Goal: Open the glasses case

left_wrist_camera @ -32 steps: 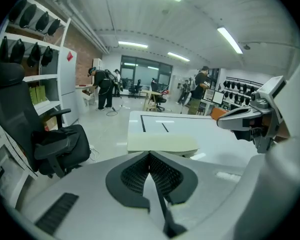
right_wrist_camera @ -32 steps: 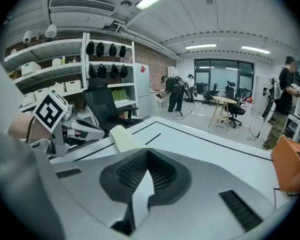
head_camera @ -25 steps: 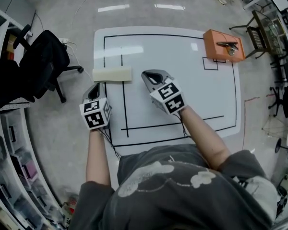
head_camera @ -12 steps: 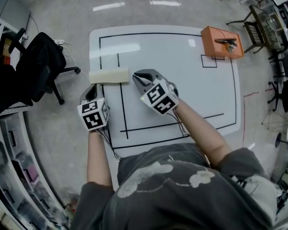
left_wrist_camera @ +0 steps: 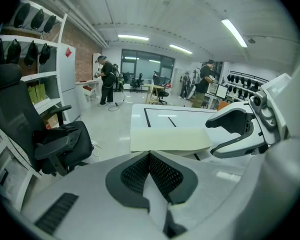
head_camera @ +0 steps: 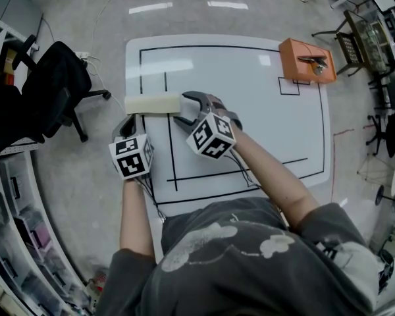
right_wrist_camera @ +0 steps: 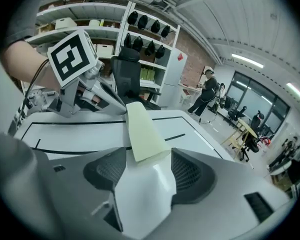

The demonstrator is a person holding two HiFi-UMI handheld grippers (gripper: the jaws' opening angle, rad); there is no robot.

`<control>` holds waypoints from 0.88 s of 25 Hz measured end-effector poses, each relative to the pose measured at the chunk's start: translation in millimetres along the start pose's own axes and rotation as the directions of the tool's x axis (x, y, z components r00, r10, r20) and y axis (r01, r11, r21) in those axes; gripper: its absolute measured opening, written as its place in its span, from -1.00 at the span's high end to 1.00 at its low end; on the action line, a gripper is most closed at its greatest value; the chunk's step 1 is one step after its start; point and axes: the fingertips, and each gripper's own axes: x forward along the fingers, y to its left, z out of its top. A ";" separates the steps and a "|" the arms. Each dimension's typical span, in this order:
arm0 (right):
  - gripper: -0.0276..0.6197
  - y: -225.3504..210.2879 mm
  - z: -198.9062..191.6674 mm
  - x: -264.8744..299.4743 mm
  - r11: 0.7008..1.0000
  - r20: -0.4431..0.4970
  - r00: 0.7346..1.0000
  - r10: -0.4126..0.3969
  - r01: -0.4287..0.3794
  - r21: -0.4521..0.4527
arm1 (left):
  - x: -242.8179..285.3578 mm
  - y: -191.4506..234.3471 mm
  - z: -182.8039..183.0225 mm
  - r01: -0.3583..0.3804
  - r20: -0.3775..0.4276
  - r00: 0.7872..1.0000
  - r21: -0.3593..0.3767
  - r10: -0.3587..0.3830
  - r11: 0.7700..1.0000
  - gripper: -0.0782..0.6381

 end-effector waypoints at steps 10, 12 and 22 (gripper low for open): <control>0.19 -1.1 5.8 9.4 0.998 -0.015 1.000 0.021 -0.022 -0.052 | -0.1 0.0 0.2 -0.002 -0.001 1.000 0.004 0.002 1.000 0.79; 0.20 -1.1 5.8 9.3 0.998 -0.020 0.999 0.027 -0.028 -0.055 | -0.1 0.0 0.1 -0.004 -0.002 1.000 0.004 0.004 1.000 0.79; 0.22 -5.4 9.5 6.8 0.996 -0.032 0.996 0.083 -0.082 0.026 | 0.0 -0.2 -0.8 0.000 -0.003 1.000 0.002 0.000 1.000 0.79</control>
